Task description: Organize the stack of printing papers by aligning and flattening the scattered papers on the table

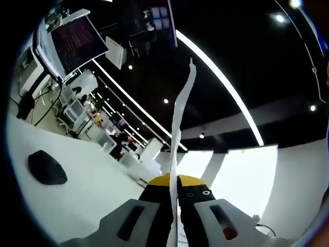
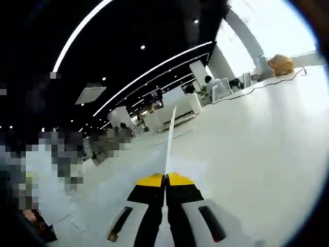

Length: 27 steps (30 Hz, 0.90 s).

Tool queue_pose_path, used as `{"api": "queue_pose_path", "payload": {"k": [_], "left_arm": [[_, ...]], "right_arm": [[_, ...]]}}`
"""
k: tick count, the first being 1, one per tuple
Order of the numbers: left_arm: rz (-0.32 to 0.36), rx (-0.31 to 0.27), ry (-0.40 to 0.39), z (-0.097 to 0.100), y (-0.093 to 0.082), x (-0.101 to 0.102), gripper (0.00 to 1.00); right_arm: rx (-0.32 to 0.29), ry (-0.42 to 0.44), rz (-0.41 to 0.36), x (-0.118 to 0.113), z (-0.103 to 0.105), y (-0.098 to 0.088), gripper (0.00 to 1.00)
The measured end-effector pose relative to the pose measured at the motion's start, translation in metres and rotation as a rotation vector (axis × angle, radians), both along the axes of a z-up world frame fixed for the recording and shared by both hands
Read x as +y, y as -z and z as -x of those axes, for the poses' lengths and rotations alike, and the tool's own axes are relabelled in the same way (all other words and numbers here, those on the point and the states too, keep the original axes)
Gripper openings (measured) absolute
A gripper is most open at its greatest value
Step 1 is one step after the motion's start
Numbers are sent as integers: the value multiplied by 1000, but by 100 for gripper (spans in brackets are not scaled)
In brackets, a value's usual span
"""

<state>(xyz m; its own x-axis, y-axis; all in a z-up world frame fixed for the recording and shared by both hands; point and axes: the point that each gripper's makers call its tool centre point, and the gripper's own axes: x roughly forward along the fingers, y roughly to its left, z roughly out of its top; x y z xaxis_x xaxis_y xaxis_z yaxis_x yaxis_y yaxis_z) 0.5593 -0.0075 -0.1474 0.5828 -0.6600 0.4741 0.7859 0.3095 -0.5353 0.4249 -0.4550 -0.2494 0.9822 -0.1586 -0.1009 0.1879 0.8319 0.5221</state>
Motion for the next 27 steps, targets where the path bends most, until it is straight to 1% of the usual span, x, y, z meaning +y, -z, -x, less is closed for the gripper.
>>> {"api": "queue_pose_path", "payload": {"k": [1,4,6,8,9,10,11,12,14,15,16,17,18,19,20,21,22,23,24,26,27], "left_arm": [[1,0,0,0,0,0,6],[3,-4,-6,0,-1,2,6],[4,-3,-5,1,-2,2,6],[-4,-6,-6,1,-2,1,6],[-4,-6,-5,1,-2,1,6],[-4,-6,-5,1,-3,1,6],[-6,-8,-4,0,-3,0,6],[-7,-7,-3,0,-3,0,6],[-6,-6,-1,0,-3,0,6],[-5,-6,-2,-1,-3,0,6],[-6,-6,-3,-1,-3,0,6],[-8,-7,-6,-1,-3,1,6],[-7,-4,-4,-1,-3,1,6],[-7,-3,-2,-1,-3,1,6],[-8,-1,-1,-1,-2,1,6],[-11,3,2,-1,-2,1,6],[-13,5,4,-1,-1,0,6],[-16,5,5,-2,-1,0,6],[-17,7,8,-2,-1,-1,6],[-11,9,16,-1,-1,-1,6],[-10,9,16,-1,-1,-1,6]], "right_arm": [[-8,-6,-21,1,0,-3,0],[-38,-34,29,9,-1,-29,0],[-82,-78,64,16,-4,-55,0],[-124,-121,81,27,-5,-86,0],[-141,-150,103,34,-6,-102,0],[-147,-183,128,40,-8,-116,0],[-158,-212,163,49,-8,-135,0],[-167,-228,179,46,-10,-145,0],[-205,-302,220,63,-11,-173,0],[-222,-336,227,71,-10,-186,0],[-227,-349,228,74,-10,-189,0],[-254,-409,226,95,-6,-206,0],[-266,-436,221,108,-4,-212,0],[-261,-463,210,116,-3,-214,0],[-258,-487,199,117,1,-219,0],[-263,-533,194,127,4,-222,0],[-266,-559,191,138,1,-221,0],[-267,-598,179,147,3,-223,0],[-268,-639,175,159,12,-226,0],[-273,-720,174,176,16,-229,0],[-266,-744,165,181,16,-229,0]]}}
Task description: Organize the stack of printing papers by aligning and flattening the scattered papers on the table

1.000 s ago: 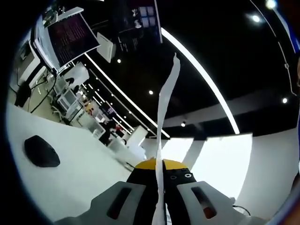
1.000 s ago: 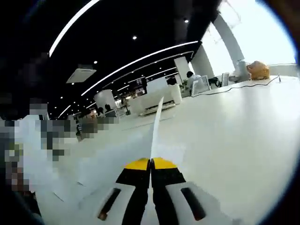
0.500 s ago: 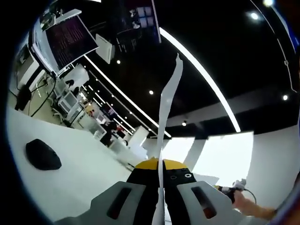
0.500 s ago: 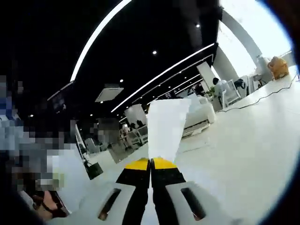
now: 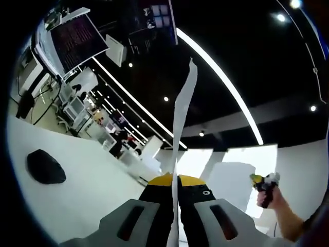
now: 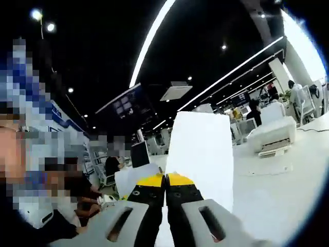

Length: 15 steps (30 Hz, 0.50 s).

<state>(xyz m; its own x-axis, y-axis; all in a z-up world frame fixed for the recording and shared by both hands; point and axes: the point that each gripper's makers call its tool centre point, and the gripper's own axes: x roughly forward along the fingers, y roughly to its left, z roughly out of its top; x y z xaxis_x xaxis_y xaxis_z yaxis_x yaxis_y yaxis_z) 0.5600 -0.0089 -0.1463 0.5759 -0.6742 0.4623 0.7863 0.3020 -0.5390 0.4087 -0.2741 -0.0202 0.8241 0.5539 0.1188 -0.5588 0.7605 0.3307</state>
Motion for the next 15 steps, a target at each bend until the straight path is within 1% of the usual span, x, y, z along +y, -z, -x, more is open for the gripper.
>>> {"api": "queue_pose_path", "payload": {"k": [1,2,3,5,6,7,8,9,10,11,12,13,15], "left_arm": [[0,0,-1,0,0,0,6],[2,0,1,0,0,-1,6],[2,-3,2,0,-1,-2,6],[0,-5,2,1,-1,-2,6],[-2,-8,6,1,-1,-4,6],[-3,-9,7,1,-1,-4,6],[-6,-7,12,0,0,-5,6],[-6,-1,16,-1,1,-5,6],[-4,3,19,-1,2,-5,6],[-4,4,21,-2,2,-5,6],[-7,2,22,-2,2,-5,6],[-10,1,22,-2,2,-5,6],[-16,-1,24,-3,3,-5,6]], "right_arm": [[18,-49,-4,15,-2,1,0],[14,-79,-5,21,0,-1,0],[12,-121,-8,32,7,-5,0],[15,-161,-12,41,11,-8,0],[-4,-243,0,60,19,-16,0],[-8,-267,10,67,19,-18,0],[-17,-303,49,77,22,-20,0],[-26,-309,87,76,24,-23,0],[-30,-304,106,78,22,-25,0],[-25,-306,108,78,20,-29,0],[-25,-322,123,83,21,-31,0],[-25,-331,128,85,22,-31,0],[-24,-398,169,97,28,-33,0]]}}
